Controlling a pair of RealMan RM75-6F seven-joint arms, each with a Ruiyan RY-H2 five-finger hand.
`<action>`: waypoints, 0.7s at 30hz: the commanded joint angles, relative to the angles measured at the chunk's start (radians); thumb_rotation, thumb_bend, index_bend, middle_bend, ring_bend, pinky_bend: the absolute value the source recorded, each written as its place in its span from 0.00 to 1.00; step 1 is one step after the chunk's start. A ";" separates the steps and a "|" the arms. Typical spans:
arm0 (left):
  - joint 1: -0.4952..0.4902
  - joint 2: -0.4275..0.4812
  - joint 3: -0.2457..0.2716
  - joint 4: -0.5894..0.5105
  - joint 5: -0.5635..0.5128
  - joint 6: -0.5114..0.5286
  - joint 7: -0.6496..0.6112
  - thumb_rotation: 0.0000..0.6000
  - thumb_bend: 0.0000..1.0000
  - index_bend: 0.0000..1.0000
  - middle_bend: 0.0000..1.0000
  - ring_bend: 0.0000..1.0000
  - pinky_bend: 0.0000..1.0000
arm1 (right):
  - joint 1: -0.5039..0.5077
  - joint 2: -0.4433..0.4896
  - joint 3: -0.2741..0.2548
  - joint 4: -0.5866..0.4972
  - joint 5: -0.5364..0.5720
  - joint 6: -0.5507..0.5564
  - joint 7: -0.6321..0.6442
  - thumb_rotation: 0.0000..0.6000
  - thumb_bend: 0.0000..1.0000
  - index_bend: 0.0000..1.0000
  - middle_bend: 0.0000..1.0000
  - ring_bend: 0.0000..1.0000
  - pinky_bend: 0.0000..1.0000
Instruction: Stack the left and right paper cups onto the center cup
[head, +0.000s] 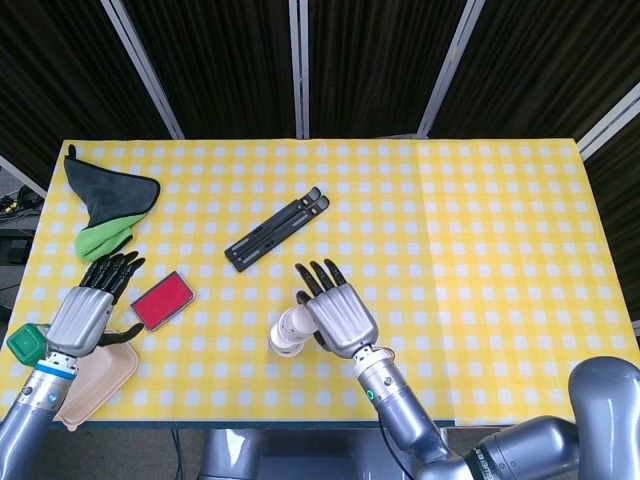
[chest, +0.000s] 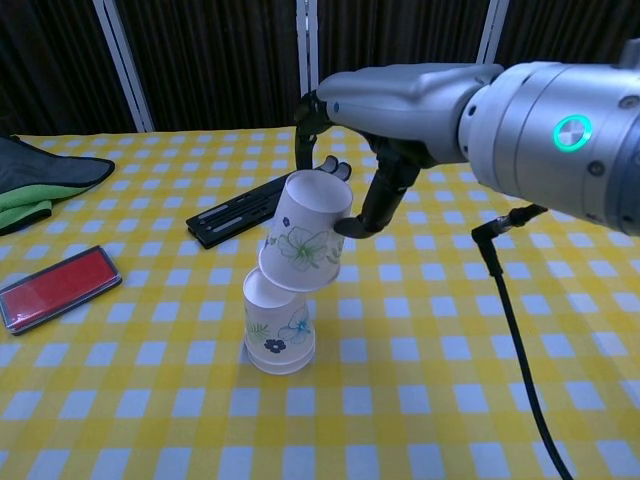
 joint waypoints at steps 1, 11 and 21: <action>0.000 0.002 0.000 -0.001 0.000 -0.001 -0.002 1.00 0.22 0.00 0.00 0.00 0.00 | 0.003 -0.017 -0.010 0.009 -0.003 0.004 -0.010 1.00 0.22 0.51 0.05 0.00 0.02; -0.001 0.008 0.002 -0.003 -0.001 -0.008 -0.009 1.00 0.22 0.00 0.00 0.00 0.00 | 0.001 -0.050 -0.018 0.048 -0.013 -0.009 0.008 1.00 0.22 0.50 0.04 0.00 0.02; -0.003 0.001 0.000 0.000 -0.009 -0.015 0.007 1.00 0.22 0.00 0.00 0.00 0.00 | 0.002 -0.062 -0.020 0.057 -0.028 -0.028 0.015 1.00 0.14 0.23 0.00 0.00 0.00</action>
